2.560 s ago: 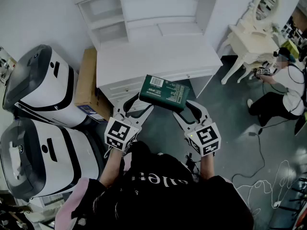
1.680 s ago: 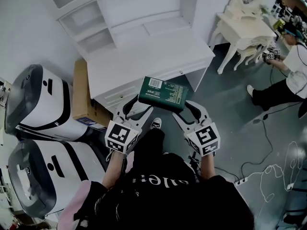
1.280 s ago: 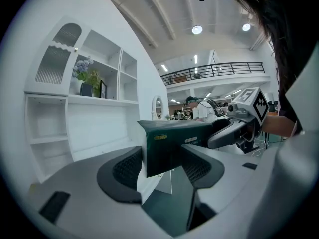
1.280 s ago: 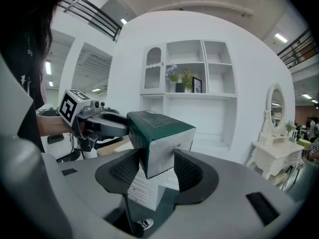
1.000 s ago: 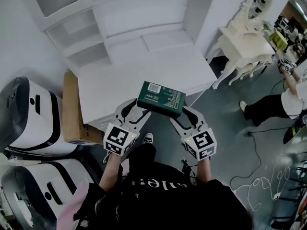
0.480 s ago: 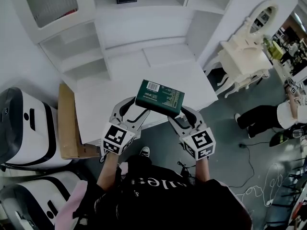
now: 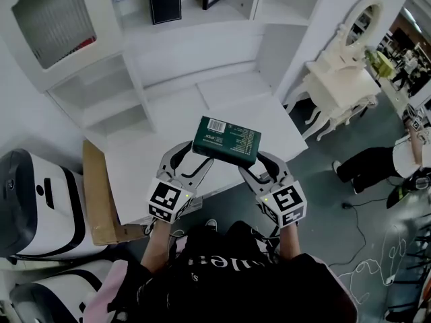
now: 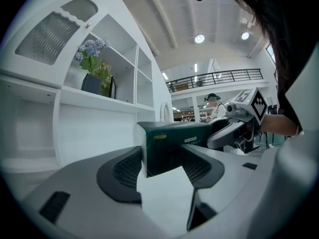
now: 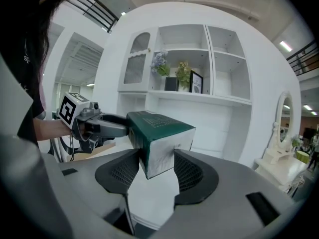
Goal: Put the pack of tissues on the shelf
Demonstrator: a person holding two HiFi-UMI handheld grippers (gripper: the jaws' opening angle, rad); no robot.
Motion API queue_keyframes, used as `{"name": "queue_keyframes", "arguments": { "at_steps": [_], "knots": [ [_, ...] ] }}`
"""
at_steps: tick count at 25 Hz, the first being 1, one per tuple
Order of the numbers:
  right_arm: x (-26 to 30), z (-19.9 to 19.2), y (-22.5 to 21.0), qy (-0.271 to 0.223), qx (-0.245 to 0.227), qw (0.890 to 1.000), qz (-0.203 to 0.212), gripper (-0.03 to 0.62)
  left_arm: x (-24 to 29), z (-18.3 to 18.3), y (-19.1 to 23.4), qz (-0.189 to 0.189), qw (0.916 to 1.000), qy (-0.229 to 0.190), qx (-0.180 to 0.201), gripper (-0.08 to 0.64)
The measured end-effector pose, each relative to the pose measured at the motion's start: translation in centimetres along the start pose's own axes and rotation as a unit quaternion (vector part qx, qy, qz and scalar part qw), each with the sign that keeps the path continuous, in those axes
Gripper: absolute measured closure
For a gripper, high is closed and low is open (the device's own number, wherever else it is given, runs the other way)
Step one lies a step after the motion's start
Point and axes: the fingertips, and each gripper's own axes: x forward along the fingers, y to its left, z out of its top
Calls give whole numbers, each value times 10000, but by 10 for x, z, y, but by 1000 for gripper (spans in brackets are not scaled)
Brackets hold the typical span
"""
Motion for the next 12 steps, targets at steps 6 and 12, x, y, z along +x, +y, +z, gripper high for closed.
{"name": "queue_keyframes", "arguments": {
  "at_steps": [6,12],
  "knots": [
    [20,4,-40,-60,-5,10000,-59,357,41,5,18,-16,10000,-64,25,314],
    [28,14,-75,-185,-81,9997,134,357,69,21,24,186,9996,-154,121,314]
  ]
}}
